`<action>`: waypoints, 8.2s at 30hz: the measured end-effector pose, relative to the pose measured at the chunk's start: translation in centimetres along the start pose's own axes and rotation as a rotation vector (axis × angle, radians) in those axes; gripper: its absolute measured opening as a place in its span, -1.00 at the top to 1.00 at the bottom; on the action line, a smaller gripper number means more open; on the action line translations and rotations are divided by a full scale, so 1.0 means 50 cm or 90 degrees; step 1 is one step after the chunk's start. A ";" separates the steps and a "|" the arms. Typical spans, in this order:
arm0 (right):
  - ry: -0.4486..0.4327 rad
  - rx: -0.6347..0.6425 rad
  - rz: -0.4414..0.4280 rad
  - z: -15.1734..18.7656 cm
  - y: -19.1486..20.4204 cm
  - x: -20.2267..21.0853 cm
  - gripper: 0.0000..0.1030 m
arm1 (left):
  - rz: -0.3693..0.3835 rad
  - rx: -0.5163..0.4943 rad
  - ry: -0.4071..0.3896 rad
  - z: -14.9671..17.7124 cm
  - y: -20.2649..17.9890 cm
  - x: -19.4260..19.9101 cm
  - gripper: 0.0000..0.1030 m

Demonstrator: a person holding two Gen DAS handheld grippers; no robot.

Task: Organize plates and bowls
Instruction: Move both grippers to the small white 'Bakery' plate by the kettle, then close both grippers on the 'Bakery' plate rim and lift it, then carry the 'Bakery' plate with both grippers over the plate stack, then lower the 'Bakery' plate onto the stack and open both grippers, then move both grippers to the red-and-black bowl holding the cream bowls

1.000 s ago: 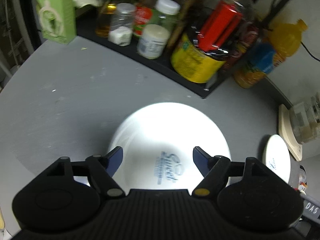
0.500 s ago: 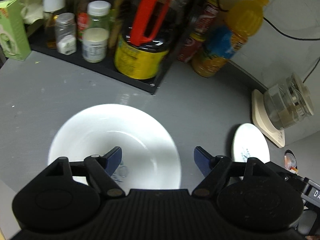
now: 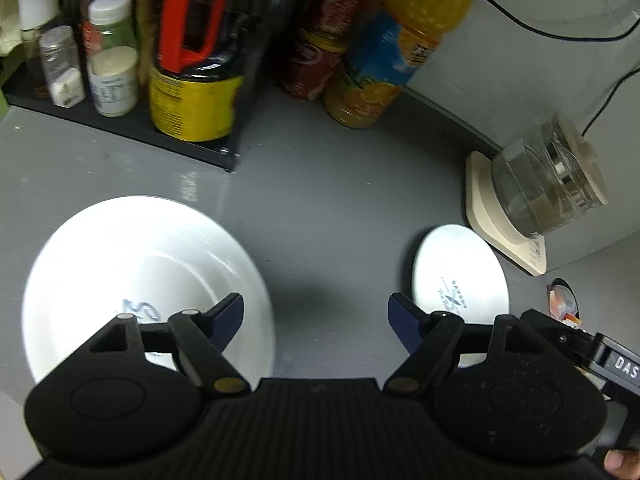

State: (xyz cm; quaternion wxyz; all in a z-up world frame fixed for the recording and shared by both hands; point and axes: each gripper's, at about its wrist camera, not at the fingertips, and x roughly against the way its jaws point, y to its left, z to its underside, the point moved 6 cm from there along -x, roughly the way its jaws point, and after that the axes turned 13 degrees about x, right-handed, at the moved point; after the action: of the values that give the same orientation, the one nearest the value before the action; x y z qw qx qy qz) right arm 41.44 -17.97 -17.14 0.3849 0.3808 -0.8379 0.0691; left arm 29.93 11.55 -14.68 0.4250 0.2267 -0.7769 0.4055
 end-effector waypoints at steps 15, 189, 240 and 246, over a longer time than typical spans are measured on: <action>0.076 0.010 -0.001 -0.028 -0.129 -0.072 -0.52 | 0.025 0.045 0.027 0.027 -0.089 -0.094 -0.44; 0.112 0.066 -0.065 0.174 0.406 -0.173 0.39 | -0.086 0.057 -0.024 -0.057 0.418 0.052 0.20; -0.066 -0.067 0.035 0.171 0.027 0.192 -1.00 | 0.053 -0.199 0.046 0.095 -0.064 0.072 -0.62; -0.093 -0.080 0.048 0.178 -0.039 0.228 -1.00 | 0.077 -0.232 0.067 0.147 -0.142 0.054 -0.62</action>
State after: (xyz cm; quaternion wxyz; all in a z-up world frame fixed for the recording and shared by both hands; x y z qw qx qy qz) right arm 32.79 -29.66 -15.72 0.3430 0.3281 -0.8801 0.0029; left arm 29.94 1.46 -11.58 0.4739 0.0774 -0.8264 0.2941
